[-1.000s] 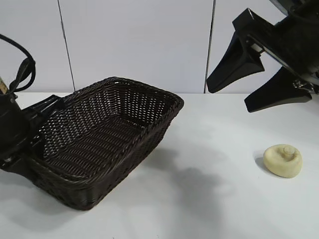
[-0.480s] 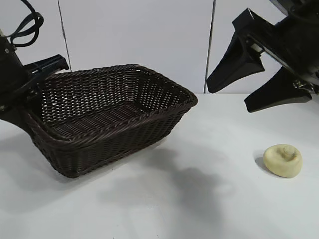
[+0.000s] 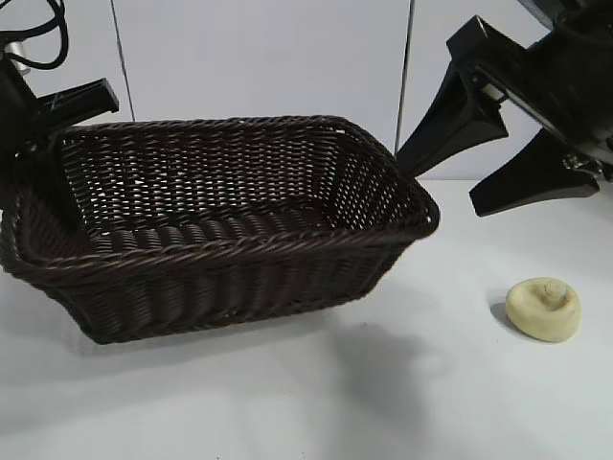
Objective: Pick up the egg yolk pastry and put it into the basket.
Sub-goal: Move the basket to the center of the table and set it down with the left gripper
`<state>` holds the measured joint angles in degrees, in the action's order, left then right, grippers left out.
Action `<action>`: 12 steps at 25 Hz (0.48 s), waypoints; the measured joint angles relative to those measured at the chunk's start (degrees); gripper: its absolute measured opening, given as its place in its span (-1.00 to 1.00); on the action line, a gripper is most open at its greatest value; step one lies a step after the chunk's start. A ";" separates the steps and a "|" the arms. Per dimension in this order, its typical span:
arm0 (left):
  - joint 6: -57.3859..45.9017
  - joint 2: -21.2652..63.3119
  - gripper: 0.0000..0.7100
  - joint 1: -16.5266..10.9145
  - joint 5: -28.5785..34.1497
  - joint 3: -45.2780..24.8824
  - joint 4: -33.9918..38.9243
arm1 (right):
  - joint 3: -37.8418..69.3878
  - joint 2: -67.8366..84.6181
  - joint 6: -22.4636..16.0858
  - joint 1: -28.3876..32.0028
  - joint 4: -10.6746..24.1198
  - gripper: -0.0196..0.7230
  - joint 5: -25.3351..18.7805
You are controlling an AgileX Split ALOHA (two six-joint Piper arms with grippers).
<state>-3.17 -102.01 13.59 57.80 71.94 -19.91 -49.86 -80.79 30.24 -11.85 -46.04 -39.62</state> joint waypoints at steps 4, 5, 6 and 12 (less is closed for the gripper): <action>3.52 -3.14 -0.72 0.00 0.66 2.20 -2.82 | 0.00 0.00 0.00 0.00 0.00 0.56 0.00; 3.79 -3.71 -0.72 0.00 0.59 2.45 -3.22 | 0.00 0.00 0.00 0.00 0.00 0.56 0.00; 4.13 -4.23 -0.72 0.00 0.54 2.66 -3.54 | 0.00 0.00 0.00 0.00 0.00 0.56 0.00; 4.68 -6.41 -0.72 0.12 -0.65 3.41 -3.68 | 0.00 0.00 0.00 0.00 0.00 0.56 0.00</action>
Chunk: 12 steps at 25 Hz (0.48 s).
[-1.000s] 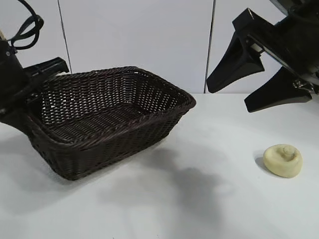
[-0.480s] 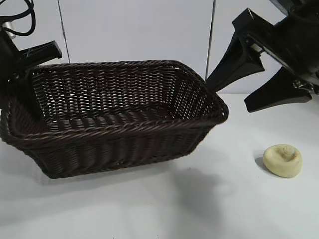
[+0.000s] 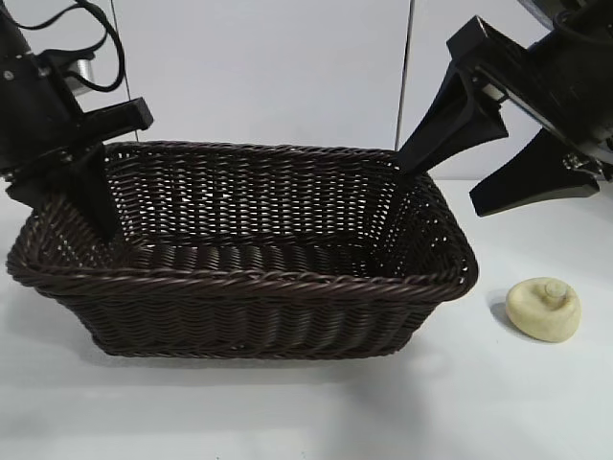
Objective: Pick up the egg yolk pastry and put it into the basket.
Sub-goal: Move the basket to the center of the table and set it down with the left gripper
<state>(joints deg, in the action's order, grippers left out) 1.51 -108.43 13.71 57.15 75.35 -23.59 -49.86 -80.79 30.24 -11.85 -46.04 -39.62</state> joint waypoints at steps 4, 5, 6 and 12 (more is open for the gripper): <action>0.36 -1.57 -0.72 0.00 -1.14 0.00 0.00 | 0.00 0.00 0.00 0.00 0.00 0.56 0.00; 0.67 -1.90 -0.72 0.00 -1.47 0.00 -0.05 | 0.00 0.00 0.00 0.00 0.00 0.56 0.00; 0.99 -2.18 -0.72 0.00 -1.72 0.00 -0.05 | 0.00 0.00 0.00 0.00 0.00 0.56 0.00; 3.57 -4.25 -0.72 0.00 -2.03 0.00 -1.02 | 0.00 0.00 0.00 0.00 0.00 0.56 0.00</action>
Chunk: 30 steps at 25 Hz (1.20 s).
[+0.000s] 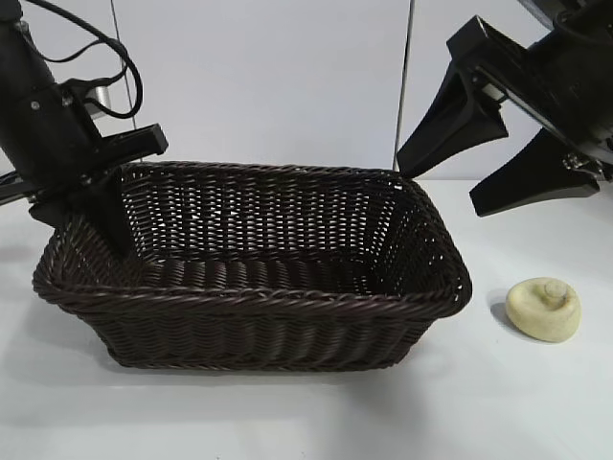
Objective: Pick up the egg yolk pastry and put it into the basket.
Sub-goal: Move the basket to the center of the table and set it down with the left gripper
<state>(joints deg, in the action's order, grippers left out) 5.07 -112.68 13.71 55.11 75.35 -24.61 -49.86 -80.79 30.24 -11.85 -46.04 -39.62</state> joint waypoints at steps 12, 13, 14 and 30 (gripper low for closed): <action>0.99 -0.50 -0.72 0.00 -0.56 0.00 -1.37 | 0.00 0.00 0.00 0.00 0.00 0.56 0.00; 1.03 -0.50 -0.72 0.00 -0.62 0.00 -1.37 | 0.00 0.00 0.00 0.00 0.00 0.56 0.00; 1.03 -0.50 -0.72 0.00 -0.84 0.00 -1.37 | 0.00 0.00 0.00 0.00 0.00 0.56 0.00; 1.03 -0.23 0.65 0.00 -0.67 0.42 -2.69 | 0.00 0.00 0.00 0.00 0.00 0.56 0.11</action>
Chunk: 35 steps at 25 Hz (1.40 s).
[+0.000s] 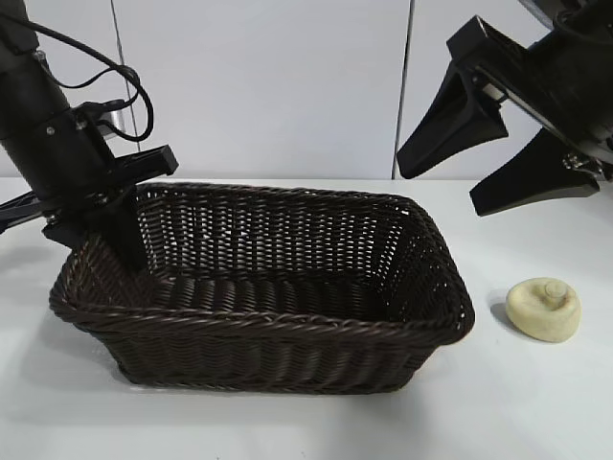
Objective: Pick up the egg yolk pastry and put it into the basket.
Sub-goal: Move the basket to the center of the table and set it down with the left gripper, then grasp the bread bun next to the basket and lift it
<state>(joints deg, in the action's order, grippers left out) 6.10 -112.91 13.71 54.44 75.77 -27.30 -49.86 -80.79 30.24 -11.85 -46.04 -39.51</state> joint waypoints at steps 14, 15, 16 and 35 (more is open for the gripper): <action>-0.23 9.84 0.76 0.00 5.90 3.41 5.75 | 0.00 0.00 0.00 0.00 0.00 0.56 0.00; -0.28 10.77 0.76 0.00 5.97 3.98 6.68 | 0.00 0.00 0.00 0.00 0.00 0.56 0.00; -0.59 11.45 0.76 0.00 6.13 4.54 8.24 | 0.00 0.00 0.00 0.00 0.00 0.56 0.00; -8.08 12.09 0.76 -12.69 12.20 5.77 28.20 | 0.00 0.00 -0.17 0.00 0.00 0.56 0.00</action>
<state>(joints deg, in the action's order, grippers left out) -1.98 -100.83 1.02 66.64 81.54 0.90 -49.86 -80.79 30.07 -11.85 -46.04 -39.51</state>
